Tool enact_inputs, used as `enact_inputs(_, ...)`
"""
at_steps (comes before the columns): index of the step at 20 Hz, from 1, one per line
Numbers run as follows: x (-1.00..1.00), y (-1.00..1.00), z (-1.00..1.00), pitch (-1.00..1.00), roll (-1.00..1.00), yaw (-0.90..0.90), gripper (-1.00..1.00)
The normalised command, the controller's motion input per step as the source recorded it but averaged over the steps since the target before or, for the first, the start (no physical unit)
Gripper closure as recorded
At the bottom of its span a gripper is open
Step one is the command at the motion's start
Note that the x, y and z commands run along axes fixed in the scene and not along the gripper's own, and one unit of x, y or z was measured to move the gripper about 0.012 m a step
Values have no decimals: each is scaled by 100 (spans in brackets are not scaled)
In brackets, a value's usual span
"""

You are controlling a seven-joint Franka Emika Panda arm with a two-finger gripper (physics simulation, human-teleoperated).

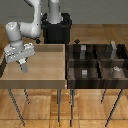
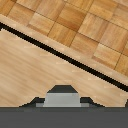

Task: Place the milk carton into the appropriate compartment.

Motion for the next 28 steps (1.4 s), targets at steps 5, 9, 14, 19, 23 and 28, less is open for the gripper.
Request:
enact_inputs(5, 0, 0, 100, 0, 0, 0, 100)
enact_inputs(9, 0, 0, 100, 0, 0, 0, 100)
enact_inputs(14, 0, 0, 100, 0, 0, 0, 100)
enact_inputs(19, 0, 47, 40, 0, 0, 0, 100)
enact_inputs(23, 0, 100, 0, 0, 0, 0, 100)
enact_inputs(28, 0, 100, 0, 0, 0, 0, 100)
